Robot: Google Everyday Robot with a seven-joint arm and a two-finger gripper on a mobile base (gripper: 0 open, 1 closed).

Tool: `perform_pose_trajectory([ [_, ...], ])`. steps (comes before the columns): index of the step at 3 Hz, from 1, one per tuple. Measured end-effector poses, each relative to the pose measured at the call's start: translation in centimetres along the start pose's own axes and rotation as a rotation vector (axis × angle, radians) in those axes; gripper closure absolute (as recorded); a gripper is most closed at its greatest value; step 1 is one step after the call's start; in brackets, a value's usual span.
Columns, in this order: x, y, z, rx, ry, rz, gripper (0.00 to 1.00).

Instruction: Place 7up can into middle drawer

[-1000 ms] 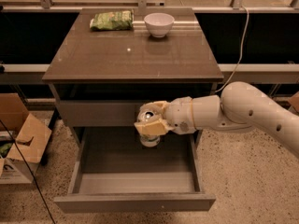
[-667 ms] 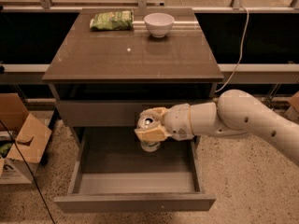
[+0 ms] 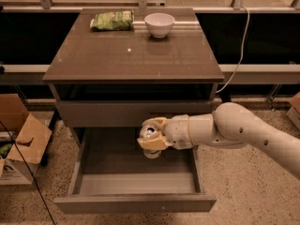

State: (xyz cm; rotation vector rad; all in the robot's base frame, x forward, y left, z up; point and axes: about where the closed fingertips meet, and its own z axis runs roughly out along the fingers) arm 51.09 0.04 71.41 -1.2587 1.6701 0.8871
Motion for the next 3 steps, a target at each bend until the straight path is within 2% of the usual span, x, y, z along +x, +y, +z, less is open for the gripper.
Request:
perform_pose_trajectory([
  [1,2.2,-0.4,0.7,-0.003,-0.001,0.014,1.00],
  [2,6.1,-1.4,2.0,-0.007,-0.011,0.054,1.00],
  [3,6.5,-1.3,2.7,-0.013,-0.014,0.055,1.00],
])
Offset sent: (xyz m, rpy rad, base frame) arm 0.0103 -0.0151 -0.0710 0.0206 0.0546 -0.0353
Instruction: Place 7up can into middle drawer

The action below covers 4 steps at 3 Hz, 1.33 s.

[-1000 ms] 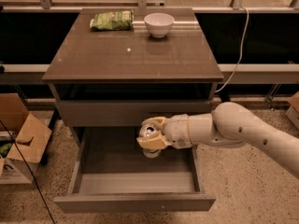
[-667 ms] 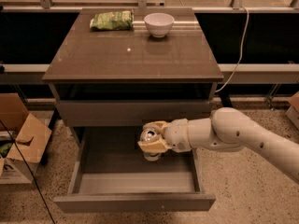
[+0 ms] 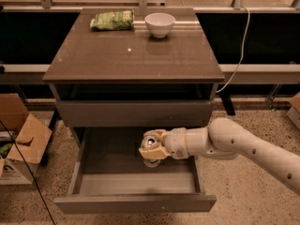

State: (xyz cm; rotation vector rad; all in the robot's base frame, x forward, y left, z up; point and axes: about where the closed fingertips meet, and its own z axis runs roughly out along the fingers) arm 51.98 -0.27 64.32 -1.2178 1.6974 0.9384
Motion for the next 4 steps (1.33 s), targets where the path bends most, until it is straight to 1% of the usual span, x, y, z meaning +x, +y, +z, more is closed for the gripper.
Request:
perform_pose_trajectory([
  [2,4.0,-0.6,3.9,-0.026,-0.065,-0.005,1.00],
  [3,6.5,-1.3,5.7,-0.030,-0.095,0.017,1.00],
  [4,9.2,-2.4,7.6,-0.025,-0.090,0.042,0.83],
])
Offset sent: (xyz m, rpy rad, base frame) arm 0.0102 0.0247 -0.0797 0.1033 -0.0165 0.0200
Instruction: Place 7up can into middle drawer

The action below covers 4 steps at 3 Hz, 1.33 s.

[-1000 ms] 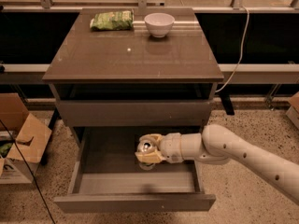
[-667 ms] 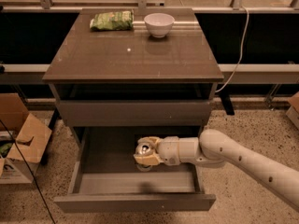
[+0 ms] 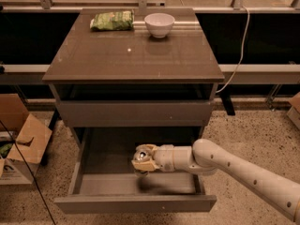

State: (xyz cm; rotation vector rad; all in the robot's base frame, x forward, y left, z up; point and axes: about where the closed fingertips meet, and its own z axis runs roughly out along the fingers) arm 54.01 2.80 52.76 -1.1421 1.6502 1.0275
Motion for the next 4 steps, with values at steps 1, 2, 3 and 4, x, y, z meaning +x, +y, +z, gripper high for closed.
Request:
perform_pose_trajectory([
  [1,2.6,-0.9,1.5,0.013,0.014,0.031,0.60],
  [2,5.3,-1.4,3.0,0.025,0.036,0.081,0.37],
  [3,5.2,-1.3,3.1,0.021,0.035,0.080,0.13],
  [4,5.2,-1.2,3.3,0.018,0.034,0.079,0.00],
])
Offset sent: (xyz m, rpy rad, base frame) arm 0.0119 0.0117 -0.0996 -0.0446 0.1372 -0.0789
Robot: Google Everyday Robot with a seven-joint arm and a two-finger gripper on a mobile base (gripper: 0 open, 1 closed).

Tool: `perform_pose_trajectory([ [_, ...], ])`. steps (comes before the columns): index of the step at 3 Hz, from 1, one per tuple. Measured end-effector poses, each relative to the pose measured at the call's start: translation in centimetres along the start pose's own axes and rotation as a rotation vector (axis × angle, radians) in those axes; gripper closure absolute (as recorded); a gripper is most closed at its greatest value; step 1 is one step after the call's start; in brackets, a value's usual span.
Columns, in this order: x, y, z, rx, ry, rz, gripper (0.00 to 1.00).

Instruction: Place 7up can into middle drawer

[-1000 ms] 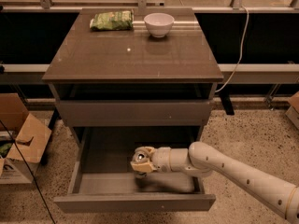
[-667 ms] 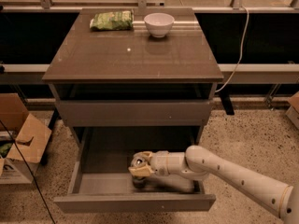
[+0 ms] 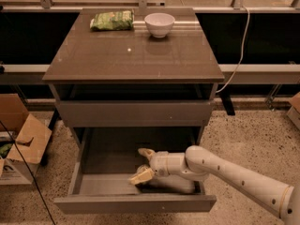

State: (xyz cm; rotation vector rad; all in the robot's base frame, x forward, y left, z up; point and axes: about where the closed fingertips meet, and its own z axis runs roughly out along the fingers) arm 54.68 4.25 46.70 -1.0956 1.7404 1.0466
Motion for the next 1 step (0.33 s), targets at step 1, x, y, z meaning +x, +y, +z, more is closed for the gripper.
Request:
perform_pose_trajectory([
  [1,0.00,0.00,0.00,0.000,0.000,0.000,0.00],
])
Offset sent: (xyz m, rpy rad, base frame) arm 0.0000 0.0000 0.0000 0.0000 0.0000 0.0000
